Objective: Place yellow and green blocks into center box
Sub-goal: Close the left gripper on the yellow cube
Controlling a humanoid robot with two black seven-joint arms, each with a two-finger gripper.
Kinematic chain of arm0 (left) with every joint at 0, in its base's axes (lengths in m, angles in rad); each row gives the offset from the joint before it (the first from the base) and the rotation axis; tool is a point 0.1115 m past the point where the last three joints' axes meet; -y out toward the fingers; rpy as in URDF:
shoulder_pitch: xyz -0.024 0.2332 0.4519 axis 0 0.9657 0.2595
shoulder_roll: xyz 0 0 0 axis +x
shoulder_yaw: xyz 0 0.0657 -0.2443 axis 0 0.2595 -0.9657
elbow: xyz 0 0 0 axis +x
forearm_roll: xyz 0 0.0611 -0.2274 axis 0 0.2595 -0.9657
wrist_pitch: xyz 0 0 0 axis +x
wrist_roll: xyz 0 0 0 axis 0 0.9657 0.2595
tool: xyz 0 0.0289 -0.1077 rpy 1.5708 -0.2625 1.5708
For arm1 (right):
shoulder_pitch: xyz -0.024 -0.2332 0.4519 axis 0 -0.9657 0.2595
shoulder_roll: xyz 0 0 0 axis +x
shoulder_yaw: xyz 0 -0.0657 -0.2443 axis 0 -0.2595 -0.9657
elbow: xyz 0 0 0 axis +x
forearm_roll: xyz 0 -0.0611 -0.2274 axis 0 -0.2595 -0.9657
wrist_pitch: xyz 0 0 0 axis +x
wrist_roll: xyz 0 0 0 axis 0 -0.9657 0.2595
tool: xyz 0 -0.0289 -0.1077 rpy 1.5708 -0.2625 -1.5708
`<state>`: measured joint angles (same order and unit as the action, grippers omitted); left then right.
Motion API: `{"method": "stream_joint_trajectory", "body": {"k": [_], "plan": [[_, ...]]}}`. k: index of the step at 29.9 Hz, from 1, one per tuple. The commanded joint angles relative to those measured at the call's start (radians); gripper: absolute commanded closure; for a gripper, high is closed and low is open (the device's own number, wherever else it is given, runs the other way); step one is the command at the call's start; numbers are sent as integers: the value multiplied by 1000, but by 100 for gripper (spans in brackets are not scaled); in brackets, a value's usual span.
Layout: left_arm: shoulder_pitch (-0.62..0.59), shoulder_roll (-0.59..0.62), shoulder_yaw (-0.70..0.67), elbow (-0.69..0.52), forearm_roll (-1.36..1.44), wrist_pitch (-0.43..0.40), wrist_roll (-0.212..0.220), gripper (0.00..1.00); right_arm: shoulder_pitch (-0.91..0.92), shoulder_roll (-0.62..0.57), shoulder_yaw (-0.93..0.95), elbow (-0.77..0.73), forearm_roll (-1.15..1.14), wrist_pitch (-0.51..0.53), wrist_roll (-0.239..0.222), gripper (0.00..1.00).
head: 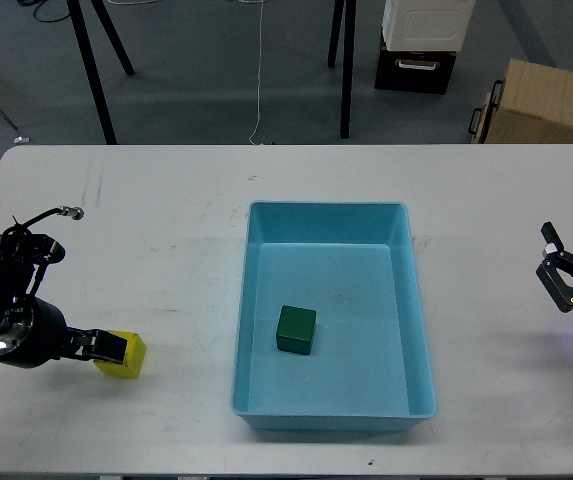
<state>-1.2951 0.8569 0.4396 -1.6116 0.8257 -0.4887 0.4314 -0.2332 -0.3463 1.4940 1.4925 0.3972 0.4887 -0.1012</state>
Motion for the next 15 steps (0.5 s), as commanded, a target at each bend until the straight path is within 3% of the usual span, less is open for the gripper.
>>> {"method": "stream_joint_trajectory", "body": {"k": [1,15], "plan": [[-1,-30,-7,18,0,0,0,1,0,0,2,0,0,0,0,0],[36,-70,-10,59,-2,0,0,5,-3,-3,2,0,0,0,0,0]]}}
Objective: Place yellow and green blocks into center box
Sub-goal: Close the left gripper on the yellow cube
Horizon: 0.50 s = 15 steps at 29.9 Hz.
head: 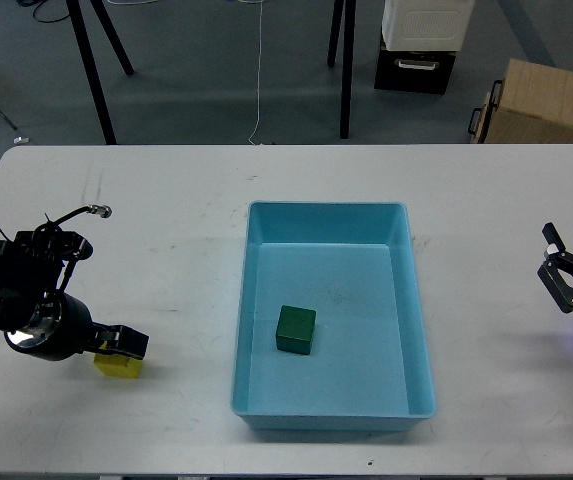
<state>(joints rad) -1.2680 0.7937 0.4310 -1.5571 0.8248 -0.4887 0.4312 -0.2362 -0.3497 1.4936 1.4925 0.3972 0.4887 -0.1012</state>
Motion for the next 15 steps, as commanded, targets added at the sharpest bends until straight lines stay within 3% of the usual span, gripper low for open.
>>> {"method": "stream_joint_trajectory", "body": {"k": [1,3,4,6,11,15], "plan": [[10,-11,-2,5,-1,0,-2,7,-2,0,2,0,0,0,0,0],[12,-19,-5,11,0,0,-3,14,-2,0,4,0,0,0,0,0],[13,-22,-6,12,0,0,-3,22,-2,0,4,0,0,0,0,0],[15,-24,-8,12,2,0,-3,47,-2,0,5,0,0,0,0,0],[15,-22,-8,12,5,0,-3,75,-2,2,5,-1,0,0,0,0],[13,-19,-8,8,20,0,1,90,-3,2,7,-2,0,0,0,0]]}}
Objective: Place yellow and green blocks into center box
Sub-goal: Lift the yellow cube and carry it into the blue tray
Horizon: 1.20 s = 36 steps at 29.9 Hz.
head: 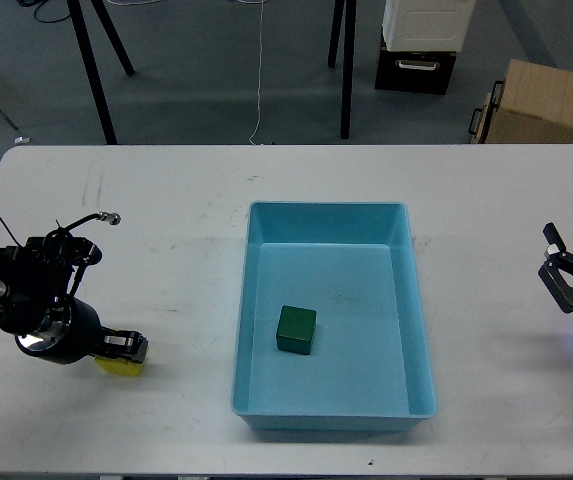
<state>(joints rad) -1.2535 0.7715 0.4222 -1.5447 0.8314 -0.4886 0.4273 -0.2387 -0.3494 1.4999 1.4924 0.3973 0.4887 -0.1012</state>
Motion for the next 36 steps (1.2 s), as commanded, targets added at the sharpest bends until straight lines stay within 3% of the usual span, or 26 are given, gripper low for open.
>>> {"method": "stream_joint_trajectory", "body": {"k": [1,6,11,18,30,33,36], "plan": [[-3,8,1,-6,21,0,8,98,-1,1,0,-1,0,0,0,0],[-53,58,-46,-25,41,0,8,100,-1,1,2,-1,0,0,0,0],[-271,61,-68,-32,-9,0,-2,100,1,3,0,0,0,0,0,0],[-515,-136,-46,-14,-179,0,-7,100,1,-3,3,-3,0,0,0,0],[-526,-564,-2,112,-206,0,-25,98,1,-13,6,-11,0,0,0,0],[-515,-639,29,127,-207,0,-27,94,1,-14,6,-11,0,0,0,0],[-491,-690,43,152,-209,0,-41,82,-1,-19,8,-11,0,0,0,0]]}}
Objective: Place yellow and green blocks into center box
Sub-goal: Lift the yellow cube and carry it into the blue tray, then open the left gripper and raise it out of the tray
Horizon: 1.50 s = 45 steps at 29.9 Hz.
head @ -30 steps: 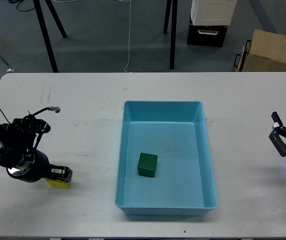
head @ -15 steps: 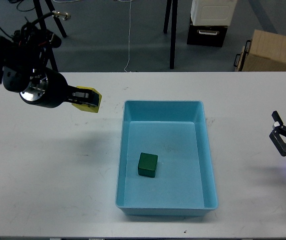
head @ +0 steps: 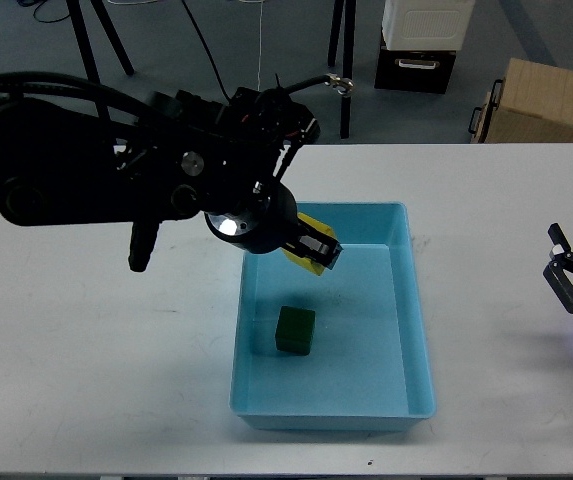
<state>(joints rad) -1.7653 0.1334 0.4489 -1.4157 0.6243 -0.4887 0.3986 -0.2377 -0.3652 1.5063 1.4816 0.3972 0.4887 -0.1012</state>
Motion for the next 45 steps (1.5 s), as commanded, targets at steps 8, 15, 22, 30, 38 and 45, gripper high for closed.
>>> {"method": "stream_joint_trajectory", "body": {"k": [8,15,22,30,38,45], "plan": [[38,-98,21,80,-1,0,-121,32,-5,-3,2,2,0,0,0,0],[37,-83,21,84,-3,0,-175,16,-5,-3,2,2,-1,0,0,0],[26,67,-36,121,-55,0,-286,14,3,-3,-3,0,-1,0,0,0],[153,285,-346,121,-152,269,-511,14,24,-3,-9,0,-44,0,0,0],[364,432,-815,382,-596,0,-465,1,57,-15,-17,2,-44,0,2,0],[682,486,-1226,432,-626,0,-442,0,51,-3,-17,9,-44,0,8,0]]}}
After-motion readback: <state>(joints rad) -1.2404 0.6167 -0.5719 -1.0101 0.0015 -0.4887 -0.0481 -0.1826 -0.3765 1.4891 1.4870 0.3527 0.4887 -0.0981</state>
